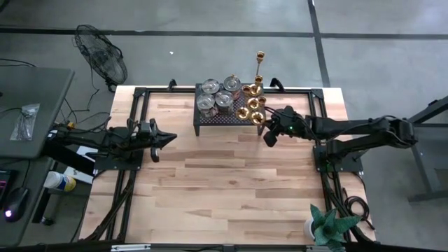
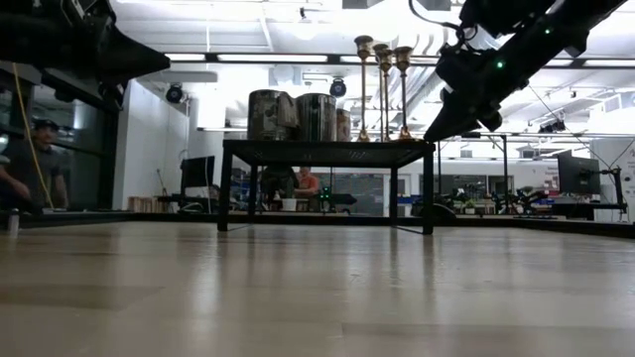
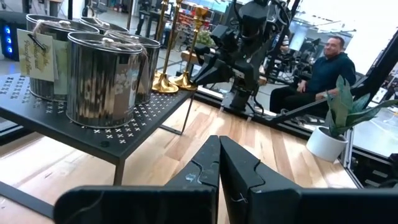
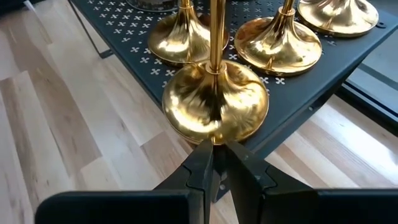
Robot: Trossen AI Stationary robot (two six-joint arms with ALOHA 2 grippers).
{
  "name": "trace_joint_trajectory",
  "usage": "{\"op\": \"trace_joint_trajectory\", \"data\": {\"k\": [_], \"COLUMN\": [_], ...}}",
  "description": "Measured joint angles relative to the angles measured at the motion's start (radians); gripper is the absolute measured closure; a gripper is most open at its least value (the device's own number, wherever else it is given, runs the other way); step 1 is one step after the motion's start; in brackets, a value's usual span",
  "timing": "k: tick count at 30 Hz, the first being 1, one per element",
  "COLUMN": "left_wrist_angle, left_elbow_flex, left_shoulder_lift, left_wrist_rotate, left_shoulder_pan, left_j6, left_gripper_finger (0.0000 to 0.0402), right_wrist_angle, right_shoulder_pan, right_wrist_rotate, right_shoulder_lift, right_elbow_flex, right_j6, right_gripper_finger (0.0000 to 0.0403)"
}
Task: Pick & Place candle stick holders
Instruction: Align the golden candle holder with the golden candle holder on the shelf, then return to Home Position
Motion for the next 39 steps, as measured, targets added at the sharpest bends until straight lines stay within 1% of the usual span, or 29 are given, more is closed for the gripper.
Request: {"op": "trace_joint_trajectory", "data": {"k": [8,20,24,29,33,36,39], "left_wrist_angle": [-0.009,-0.015,-0.03,-0.097,-0.062,-0.056,-0.023], "left_elbow_flex": [0.0,0.0,0.0,0.0,-0.033,-0.078,-0.135], "left_shoulder_lift": [0.0,-0.001,-0.017,-0.048,-0.077,-0.103,-0.138], "left_wrist_rotate": [0.0,-0.008,-0.01,-0.013,-0.013,-0.014,-0.011], "left_shoulder_pan": [0.0,0.0,0.0,0.0,0.0,0.0,0.0], "left_j6": [0.0,0.0,-0.002,-0.026,-0.027,-0.065,-0.105], "left_gripper_finger": [0.0401,0.0401,0.0401,0.0401,0.0401,0.0401,0.0401], "right_wrist_angle": [0.037,0.03,-0.016,-0.115,-0.148,-0.097,0.02], "right_shoulder_pan": [0.0,0.006,0.028,0.08,0.115,0.128,0.128], "right_wrist_rotate": [0.01,0.007,0.003,0.001,-0.026,-0.049,-0.103], "right_shoulder_lift": [0.029,0.019,-0.037,-0.142,-0.22,-0.276,-0.341], "right_elbow_flex": [0.0,0.0,0.0,0.0,0.0,-0.029,-0.118], "right_j6": [0.0,0.005,0.041,0.057,0.031,0.018,0.044], "right_gripper_finger": [0.0367,0.0367,0.0367,0.0367,0.0367,0.0367,0.0367]}}
